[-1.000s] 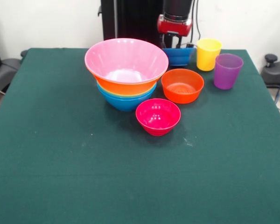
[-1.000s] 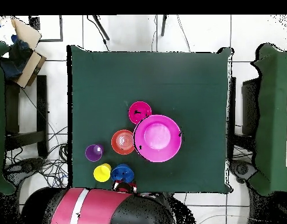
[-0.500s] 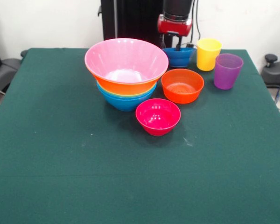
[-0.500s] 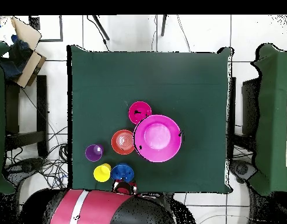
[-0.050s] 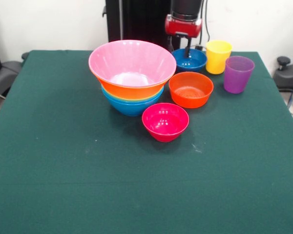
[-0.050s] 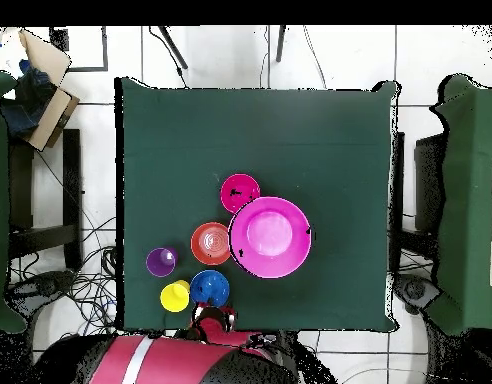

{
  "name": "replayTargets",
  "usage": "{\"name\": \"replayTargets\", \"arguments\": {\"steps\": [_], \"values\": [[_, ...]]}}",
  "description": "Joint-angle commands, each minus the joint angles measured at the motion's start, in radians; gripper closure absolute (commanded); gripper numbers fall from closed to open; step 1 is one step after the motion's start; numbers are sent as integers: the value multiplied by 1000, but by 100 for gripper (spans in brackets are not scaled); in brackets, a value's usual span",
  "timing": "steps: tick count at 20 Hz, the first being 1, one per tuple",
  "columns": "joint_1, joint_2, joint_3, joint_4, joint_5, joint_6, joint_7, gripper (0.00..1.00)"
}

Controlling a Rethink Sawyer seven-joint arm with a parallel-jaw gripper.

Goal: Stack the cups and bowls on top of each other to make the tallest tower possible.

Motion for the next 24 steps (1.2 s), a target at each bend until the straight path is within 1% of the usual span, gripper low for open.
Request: {"name": "replayTargets", "arguments": {"steps": [1,15,21,24], "values": [[-19,-33,115,-110,9,43,142,0],[-12,-5,117,-127,15,23,144,0],[1,31,110,-135,20,-5,149,0],[-7,60,116,-151,10,-24,150,0]]}}
